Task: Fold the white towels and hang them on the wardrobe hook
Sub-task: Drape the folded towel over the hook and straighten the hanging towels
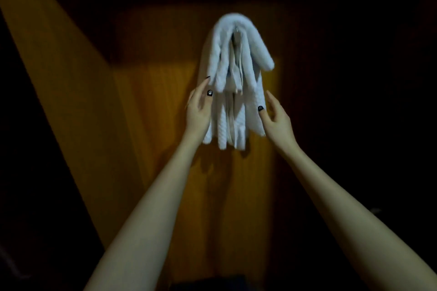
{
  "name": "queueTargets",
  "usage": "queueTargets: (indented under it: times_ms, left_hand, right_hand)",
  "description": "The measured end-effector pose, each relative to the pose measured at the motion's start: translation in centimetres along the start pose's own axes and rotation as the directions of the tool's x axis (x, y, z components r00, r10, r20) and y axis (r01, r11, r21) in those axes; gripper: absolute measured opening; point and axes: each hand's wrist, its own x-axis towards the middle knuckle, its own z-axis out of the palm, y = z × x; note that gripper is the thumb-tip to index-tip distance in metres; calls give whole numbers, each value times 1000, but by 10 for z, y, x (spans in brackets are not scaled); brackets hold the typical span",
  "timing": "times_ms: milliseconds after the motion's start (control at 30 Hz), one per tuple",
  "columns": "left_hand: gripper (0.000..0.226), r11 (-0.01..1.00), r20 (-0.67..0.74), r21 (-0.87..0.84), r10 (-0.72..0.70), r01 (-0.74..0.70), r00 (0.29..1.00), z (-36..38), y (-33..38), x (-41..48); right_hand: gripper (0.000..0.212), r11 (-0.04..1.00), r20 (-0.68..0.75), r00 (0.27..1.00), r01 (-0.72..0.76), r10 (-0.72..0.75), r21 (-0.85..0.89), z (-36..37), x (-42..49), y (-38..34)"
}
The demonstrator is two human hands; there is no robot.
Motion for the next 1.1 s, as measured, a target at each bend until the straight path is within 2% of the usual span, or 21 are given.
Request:
queueTargets:
  times_ms: [133, 200, 333, 433, 500, 667, 767, 867, 967, 1100]
  left_hand:
    - [40, 965, 176, 263, -37, -10, 984, 3, -68, -91]
    - [41, 924, 291, 381, -125, 4, 948, 4, -104, -151]
    - [38, 876, 514, 475, -355, 85, 781, 1, -162, -271]
    - [38, 828, 573, 549, -473, 116, 669, 1, -195, -338]
    - [39, 796, 602, 599, -517, 84, 608, 6, -210, -379]
    - [45, 758, 675, 652, -597, 29, 434, 32, -233, -489]
    - [45, 764, 698, 645, -603, 28, 387, 49, -248, -563]
    - [49, 771, 736, 636, -621, 38, 271, 64, -269, -633]
    - [53, 774, 751, 630, -629, 65, 203, 81, -304, -698]
    - [51, 791, 773, 611, -607, 39, 186, 111, -368, -786]
  right_hand:
    - [56, 954, 104, 971, -187, 215, -234, 12, -98, 57]
    - [57, 906, 175, 927, -263, 332, -331, 13, -156, 86]
    - [53, 784, 323, 769, -344, 551, -517, -3, -270, 137]
    - [51, 702, 402, 635, -331, 660, -631, -20, -344, 168]
    - [51, 654, 419, 552, -343, 721, -674, -31, -389, 186]
    - [47, 468, 319, 370, -446, 873, -763, -59, -503, 229]
    - [49, 353, 253, 261, -484, 932, -801, -77, -571, 256]
    - [52, 275, 219, 169, -485, 961, -830, -93, -635, 286]
    - [52, 227, 191, 123, -484, 974, -845, -102, -692, 328]
    - [50, 183, 128, 139, -517, 982, -837, -101, -765, 403]
